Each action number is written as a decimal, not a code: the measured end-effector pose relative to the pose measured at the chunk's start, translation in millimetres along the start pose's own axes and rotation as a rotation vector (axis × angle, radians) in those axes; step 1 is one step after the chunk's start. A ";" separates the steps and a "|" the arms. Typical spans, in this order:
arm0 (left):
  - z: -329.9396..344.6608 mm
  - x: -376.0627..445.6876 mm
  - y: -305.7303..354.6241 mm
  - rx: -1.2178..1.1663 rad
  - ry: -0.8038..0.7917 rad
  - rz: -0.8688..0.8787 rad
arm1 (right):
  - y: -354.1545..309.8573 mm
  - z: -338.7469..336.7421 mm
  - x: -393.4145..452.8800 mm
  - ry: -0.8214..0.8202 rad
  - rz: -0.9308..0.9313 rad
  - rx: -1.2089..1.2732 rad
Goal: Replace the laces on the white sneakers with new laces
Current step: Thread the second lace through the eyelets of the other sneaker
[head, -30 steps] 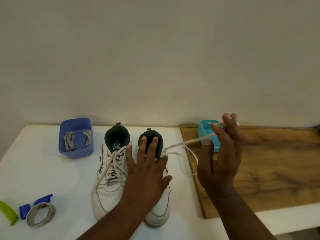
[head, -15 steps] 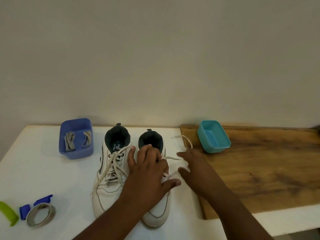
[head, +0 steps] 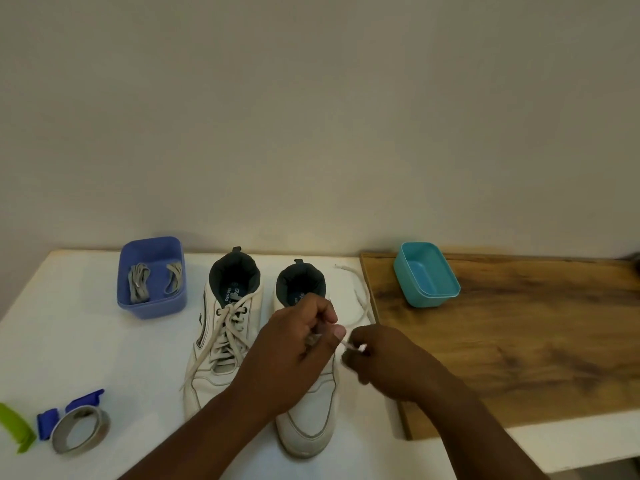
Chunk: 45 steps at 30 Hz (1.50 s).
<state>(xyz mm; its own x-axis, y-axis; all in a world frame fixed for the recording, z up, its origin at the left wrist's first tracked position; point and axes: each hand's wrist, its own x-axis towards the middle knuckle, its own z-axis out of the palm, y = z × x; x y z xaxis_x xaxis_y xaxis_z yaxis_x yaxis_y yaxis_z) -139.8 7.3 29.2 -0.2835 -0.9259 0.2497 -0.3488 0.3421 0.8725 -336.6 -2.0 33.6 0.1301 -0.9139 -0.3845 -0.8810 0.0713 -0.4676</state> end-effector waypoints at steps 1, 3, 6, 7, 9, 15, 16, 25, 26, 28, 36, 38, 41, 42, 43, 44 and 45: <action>-0.5 -0.4 0.9 -0.035 -0.012 0.002 | 5.7 -0.2 3.2 0.125 0.084 -0.001; -2.6 -1.6 0.8 -0.015 -0.017 0.012 | 16.8 -5.4 7.1 0.441 0.175 0.100; -5.2 -2.3 2.1 -0.021 -0.020 -0.051 | 5.5 -19.9 -2.6 0.831 -0.001 0.560; -5.1 -2.4 2.8 -0.042 0.005 -0.063 | -5.4 -22.4 -6.1 0.844 -0.115 0.599; -2.7 -1.3 3.3 -0.061 0.077 -0.039 | -26.0 -18.1 -11.9 0.676 -0.360 0.452; -10.7 4.5 2.9 -0.232 0.016 -0.259 | -40.7 0.1 -17.0 0.183 -0.641 0.153; -11.8 5.0 2.7 -0.212 0.016 -0.248 | -39.5 -2.6 -17.1 0.188 -0.644 0.150; -5.3 5.1 -4.5 -0.078 0.088 -0.195 | -33.9 0.3 -12.4 0.116 -0.437 0.798; -5.1 4.6 -3.1 -0.099 0.095 -0.205 | -34.8 1.1 -11.9 0.125 -0.441 0.794; -6.6 4.1 -2.1 -0.152 0.094 -0.235 | -35.6 3.8 -9.3 0.138 -0.427 0.808; -6.8 -1.5 -8.0 0.118 0.144 -0.198 | -38.5 9.5 -14.6 0.062 -0.436 0.775; -9.5 -2.1 -12.1 0.164 0.141 -0.153 | -40.6 11.2 -16.3 0.061 -0.450 0.760; -11.0 -1.1 -14.3 0.263 0.118 -0.109 | -44.1 10.7 -16.1 0.111 -0.410 0.791; -10.6 -1.6 -11.9 0.279 0.107 -0.100 | -45.3 9.9 -15.2 0.117 -0.394 0.847; -9.8 -2.2 -7.4 0.293 0.082 -0.082 | -47.0 8.3 -14.7 0.114 -0.375 0.920; -8.0 -3.5 -2.6 0.310 0.042 -0.055 | -49.1 6.0 -14.4 0.119 -0.352 0.989; -6.2 -5.5 2.2 0.334 -0.011 -0.022 | -51.4 4.3 -13.8 0.141 -0.324 1.043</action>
<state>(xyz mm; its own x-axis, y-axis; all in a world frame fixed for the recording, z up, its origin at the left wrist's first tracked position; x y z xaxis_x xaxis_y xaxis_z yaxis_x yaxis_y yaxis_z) -133.4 12.1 32.3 -0.2817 -0.9325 0.2260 -0.6281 0.3572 0.6913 -291.2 8.6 59.5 0.1740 -0.9830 -0.0590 0.0109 0.0618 -0.9980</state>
